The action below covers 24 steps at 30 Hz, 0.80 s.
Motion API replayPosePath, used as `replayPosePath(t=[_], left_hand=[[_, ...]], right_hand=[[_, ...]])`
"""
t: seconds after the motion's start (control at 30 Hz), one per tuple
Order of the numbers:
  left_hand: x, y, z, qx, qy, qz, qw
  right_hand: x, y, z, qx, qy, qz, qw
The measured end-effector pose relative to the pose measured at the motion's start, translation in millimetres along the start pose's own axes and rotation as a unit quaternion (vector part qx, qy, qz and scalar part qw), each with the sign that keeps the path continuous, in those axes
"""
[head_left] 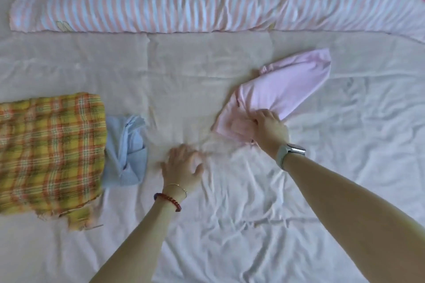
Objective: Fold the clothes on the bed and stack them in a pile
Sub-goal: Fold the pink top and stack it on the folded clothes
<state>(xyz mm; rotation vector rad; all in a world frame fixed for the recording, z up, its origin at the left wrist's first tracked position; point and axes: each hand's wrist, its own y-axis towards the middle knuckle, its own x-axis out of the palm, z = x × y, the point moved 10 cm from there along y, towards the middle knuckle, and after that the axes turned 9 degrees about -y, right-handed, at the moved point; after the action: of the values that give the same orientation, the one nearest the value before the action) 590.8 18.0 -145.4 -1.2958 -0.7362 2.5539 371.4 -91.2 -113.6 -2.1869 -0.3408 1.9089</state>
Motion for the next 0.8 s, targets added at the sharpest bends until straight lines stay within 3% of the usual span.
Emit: replayPosePath(t=[0.07, 0.13, 0.2, 0.27, 0.3, 0.33, 0.37, 0.43, 0.47, 0.5, 0.53, 0.57, 0.63, 0.7, 0.8], left_hand=[[-24, -3, 6, -0.01, -0.197, 0.066, 0.978], [-47, -9, 7, -0.033, -0.326, 0.145, 0.933], [-56, -18, 14, -0.048, -0.376, 0.181, 0.908], [-47, -23, 29, -0.056, -0.4, 0.152, 0.902], [-36, -26, 39, -0.059, -0.406, 0.117, 0.904], [-24, -30, 51, -0.061, -0.413, 0.078, 0.906], [-14, -33, 68, -0.054, -0.421, 0.039, 0.904], [-2, -42, 109, 0.01, -0.401, -0.013, 0.916], [0, -49, 131, 0.047, -0.375, -0.034, 0.925], [7, -56, 152, 0.079, -0.361, -0.061, 0.927], [13, -64, 172, 0.107, -0.361, -0.085, 0.923], [16, -70, 190, 0.137, -0.37, -0.095, 0.914], [16, -71, 210, 0.154, -0.391, -0.074, 0.904], [14, -58, 215, 0.099, -0.375, -0.065, 0.919], [-1, -40, 221, 0.056, -0.334, -0.074, 0.938]], right_hand=[[-18, -25, 7, 0.019, 0.108, 0.034, 0.993], [-28, -71, 9, -0.035, 0.198, 0.015, 0.979], [-17, -131, 9, -0.096, 0.272, -0.108, 0.952], [-7, -182, 21, -0.127, 0.259, -0.196, 0.937], [-14, -189, 38, -0.103, 0.265, -0.165, 0.944], [-30, -183, 65, -0.04, 0.302, -0.078, 0.949], [-52, -176, 100, 0.064, 0.362, 0.03, 0.93], [-94, -174, 167, 0.246, 0.498, 0.243, 0.796], [-106, -169, 183, 0.283, 0.55, 0.291, 0.73], [-115, -158, 183, 0.274, 0.583, 0.281, 0.711], [-122, -143, 170, 0.234, 0.586, 0.229, 0.741], [-128, -131, 146, 0.173, 0.559, 0.155, 0.796], [-136, -122, 103, 0.052, 0.49, 0.049, 0.869], [-153, -120, 93, 0.026, 0.484, 0.027, 0.874], [-191, -120, 99, 0.042, 0.53, 0.057, 0.845]])
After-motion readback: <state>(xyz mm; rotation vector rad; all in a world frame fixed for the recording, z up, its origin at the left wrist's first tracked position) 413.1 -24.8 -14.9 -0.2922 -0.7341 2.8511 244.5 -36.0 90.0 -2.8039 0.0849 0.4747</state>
